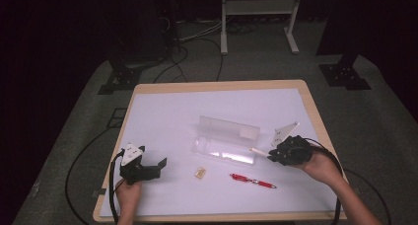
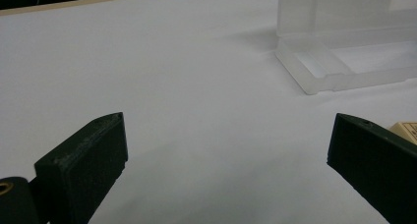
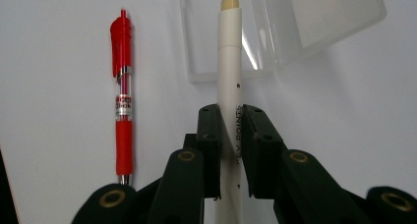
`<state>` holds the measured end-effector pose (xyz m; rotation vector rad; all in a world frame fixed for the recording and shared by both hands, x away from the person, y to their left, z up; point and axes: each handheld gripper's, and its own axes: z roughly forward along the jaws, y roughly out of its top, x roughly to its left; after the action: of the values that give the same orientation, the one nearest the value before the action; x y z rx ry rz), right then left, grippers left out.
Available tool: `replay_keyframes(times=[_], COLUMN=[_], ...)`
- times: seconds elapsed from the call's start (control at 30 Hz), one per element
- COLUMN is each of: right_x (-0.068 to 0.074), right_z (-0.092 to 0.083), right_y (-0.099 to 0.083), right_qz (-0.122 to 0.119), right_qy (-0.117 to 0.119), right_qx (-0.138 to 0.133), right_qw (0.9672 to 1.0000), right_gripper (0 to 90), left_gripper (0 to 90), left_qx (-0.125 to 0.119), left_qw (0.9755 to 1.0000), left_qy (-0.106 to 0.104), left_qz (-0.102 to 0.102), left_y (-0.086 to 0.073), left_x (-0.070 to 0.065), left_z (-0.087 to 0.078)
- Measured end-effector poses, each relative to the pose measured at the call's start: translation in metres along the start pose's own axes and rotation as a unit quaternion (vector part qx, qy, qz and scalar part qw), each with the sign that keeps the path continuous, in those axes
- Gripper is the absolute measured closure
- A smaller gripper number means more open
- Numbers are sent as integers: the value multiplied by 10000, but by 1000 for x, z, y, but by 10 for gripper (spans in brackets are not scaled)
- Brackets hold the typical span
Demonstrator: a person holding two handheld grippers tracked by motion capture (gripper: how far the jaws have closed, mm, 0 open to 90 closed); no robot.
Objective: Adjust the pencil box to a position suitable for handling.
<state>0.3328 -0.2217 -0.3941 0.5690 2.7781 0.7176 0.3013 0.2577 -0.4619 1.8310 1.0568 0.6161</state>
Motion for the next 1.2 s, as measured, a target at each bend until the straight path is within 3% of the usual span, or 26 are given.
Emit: replay_keyframes(times=[0.7, 1.2], right_x=[-1, 3], right_z=[1, 15], right_y=[46, 72], right_qz=[-386, -553], right_qy=[-1, 6], right_qx=[-129, -148], right_qw=[9992, 9984], right_gripper=[782, 782], left_gripper=[13, 13], left_qx=[-9, -13], left_qw=[10000, 10000], left_qy=[-1, -11], left_qz=[11, 18], left_y=[0, 0], left_x=[0, 0], left_z=[1, 0])
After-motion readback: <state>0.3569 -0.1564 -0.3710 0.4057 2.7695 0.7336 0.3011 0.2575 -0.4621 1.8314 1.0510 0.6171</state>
